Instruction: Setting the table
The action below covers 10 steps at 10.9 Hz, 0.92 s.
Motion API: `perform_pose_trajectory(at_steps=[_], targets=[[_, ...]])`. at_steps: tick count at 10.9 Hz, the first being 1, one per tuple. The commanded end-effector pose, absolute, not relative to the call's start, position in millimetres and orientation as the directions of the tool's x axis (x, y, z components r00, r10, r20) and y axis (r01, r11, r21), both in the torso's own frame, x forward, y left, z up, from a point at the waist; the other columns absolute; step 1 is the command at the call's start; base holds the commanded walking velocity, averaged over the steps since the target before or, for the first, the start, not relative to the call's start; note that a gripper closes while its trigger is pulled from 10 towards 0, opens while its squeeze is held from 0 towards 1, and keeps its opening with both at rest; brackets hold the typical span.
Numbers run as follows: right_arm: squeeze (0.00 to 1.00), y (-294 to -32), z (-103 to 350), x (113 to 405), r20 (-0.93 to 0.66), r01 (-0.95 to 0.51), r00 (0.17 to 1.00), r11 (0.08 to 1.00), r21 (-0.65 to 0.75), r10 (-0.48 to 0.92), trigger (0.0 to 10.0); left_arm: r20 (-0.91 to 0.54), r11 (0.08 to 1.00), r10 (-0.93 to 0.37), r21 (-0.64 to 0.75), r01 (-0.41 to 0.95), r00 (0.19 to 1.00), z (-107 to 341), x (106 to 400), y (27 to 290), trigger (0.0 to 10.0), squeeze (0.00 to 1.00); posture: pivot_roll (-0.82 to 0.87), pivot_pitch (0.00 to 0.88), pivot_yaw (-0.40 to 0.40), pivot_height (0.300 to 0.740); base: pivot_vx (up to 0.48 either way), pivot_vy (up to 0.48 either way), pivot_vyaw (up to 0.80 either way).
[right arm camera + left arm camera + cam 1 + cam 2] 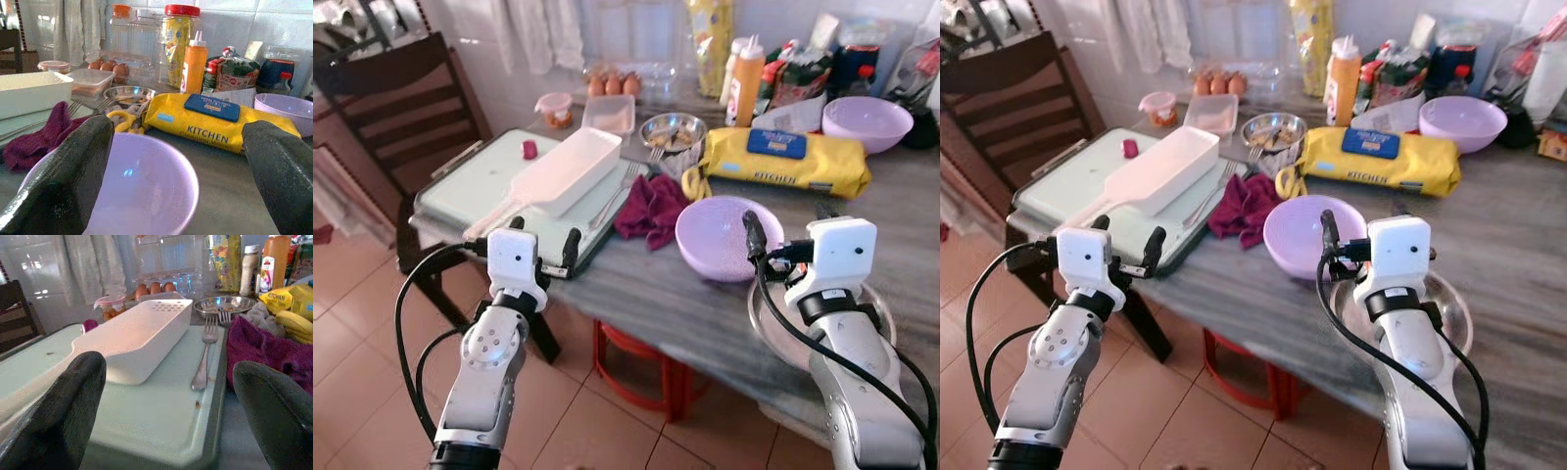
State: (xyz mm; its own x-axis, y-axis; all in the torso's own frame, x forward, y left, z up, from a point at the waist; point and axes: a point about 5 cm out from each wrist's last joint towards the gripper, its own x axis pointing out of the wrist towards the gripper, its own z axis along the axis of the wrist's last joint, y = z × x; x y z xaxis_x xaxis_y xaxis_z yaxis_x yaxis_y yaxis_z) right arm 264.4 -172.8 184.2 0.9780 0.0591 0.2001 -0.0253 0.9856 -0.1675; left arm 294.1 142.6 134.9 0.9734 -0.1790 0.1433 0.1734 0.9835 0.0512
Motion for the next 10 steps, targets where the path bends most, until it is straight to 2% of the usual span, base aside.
perform_pose_trajectory(at_steps=[1, 10], targets=[[0.0, -171.8, 185.0, 265.4, 0.205, -0.03, 0.977, 0.987, -0.157, 0.063, 10.0, 0.125, 0.985, -0.166, 0.068, 0.159, 0.978, 132.4, 294.0, 147.6, 10.0, 0.0, -0.11, 0.052, 0.098, 0.74, -0.345, 0.0, 0.0], [0.0, -170.0, 182.9, 269.9, 0.204, -0.031, 0.977, 0.989, -0.144, 0.061, 10.0, 0.106, 0.983, -0.168, 0.09, 0.159, 0.98, 130.1, 293.6, 153.7, 10.0, 0.0, -0.1, 0.047, 0.1, 0.74, -0.345, 0.0, 0.0]])
